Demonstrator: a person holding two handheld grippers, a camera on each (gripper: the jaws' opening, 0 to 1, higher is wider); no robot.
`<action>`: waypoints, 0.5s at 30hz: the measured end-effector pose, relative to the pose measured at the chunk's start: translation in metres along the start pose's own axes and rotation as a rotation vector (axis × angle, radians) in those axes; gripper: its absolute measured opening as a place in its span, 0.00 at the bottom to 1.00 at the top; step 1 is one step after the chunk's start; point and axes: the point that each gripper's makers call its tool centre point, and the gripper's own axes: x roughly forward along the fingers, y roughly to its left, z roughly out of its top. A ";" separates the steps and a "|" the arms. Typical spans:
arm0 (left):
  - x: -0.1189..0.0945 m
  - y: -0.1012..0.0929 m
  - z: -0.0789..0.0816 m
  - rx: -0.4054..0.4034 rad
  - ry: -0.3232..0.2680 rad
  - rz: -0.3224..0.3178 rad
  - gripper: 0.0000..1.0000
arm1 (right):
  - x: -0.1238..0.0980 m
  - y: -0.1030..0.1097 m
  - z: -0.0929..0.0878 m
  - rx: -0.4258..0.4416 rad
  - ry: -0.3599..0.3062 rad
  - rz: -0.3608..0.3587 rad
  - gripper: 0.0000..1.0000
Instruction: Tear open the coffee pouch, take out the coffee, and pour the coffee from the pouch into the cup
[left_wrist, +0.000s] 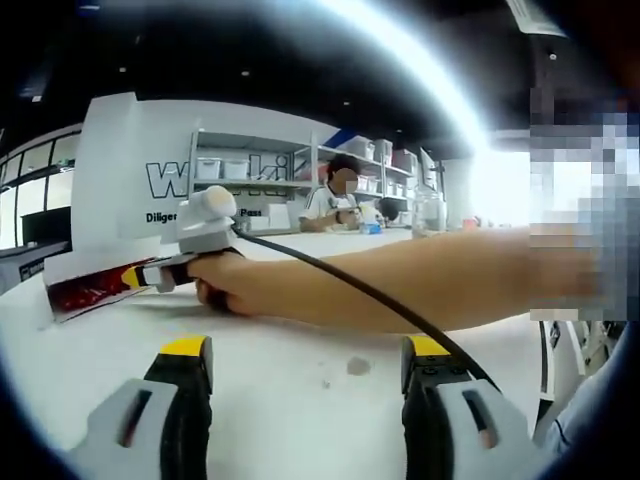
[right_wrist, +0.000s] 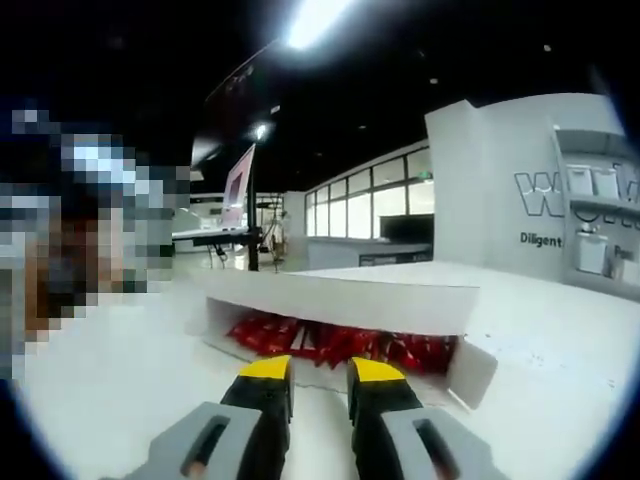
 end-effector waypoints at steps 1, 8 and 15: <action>0.000 0.000 0.000 0.001 0.000 0.000 0.79 | 0.000 0.000 0.000 -0.001 0.000 0.000 0.22; 0.000 0.000 0.001 0.003 -0.002 -0.002 0.78 | 0.004 -0.001 0.000 0.000 0.003 -0.002 0.21; 0.001 -0.001 0.001 0.005 -0.002 -0.006 0.78 | 0.009 -0.007 0.000 0.008 0.004 -0.002 0.21</action>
